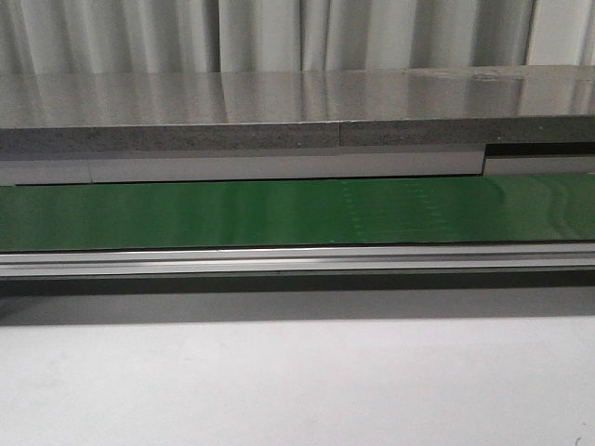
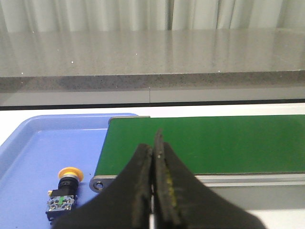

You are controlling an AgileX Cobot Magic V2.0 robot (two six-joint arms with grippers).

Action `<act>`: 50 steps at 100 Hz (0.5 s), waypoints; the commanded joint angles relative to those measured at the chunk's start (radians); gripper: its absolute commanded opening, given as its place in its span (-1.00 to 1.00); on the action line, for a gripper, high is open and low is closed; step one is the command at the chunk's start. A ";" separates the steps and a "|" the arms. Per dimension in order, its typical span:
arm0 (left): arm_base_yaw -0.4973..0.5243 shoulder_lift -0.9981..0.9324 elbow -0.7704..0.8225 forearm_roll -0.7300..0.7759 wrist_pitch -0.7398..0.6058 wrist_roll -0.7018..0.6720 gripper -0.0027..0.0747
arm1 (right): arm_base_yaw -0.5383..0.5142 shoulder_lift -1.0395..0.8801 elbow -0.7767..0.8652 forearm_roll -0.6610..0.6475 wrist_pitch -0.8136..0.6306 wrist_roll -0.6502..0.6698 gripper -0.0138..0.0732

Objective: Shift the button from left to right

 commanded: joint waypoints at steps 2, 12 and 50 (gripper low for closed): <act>0.002 0.133 -0.173 0.008 0.086 -0.006 -0.98 | -0.002 -0.019 -0.014 0.003 -0.079 -0.002 -0.84; 0.002 0.255 -0.305 0.010 0.212 -0.006 -0.98 | -0.002 -0.019 -0.014 0.003 -0.079 -0.002 -0.84; 0.002 0.498 -0.453 0.008 0.353 -0.006 -0.98 | -0.002 -0.019 -0.014 0.003 -0.079 -0.002 -0.84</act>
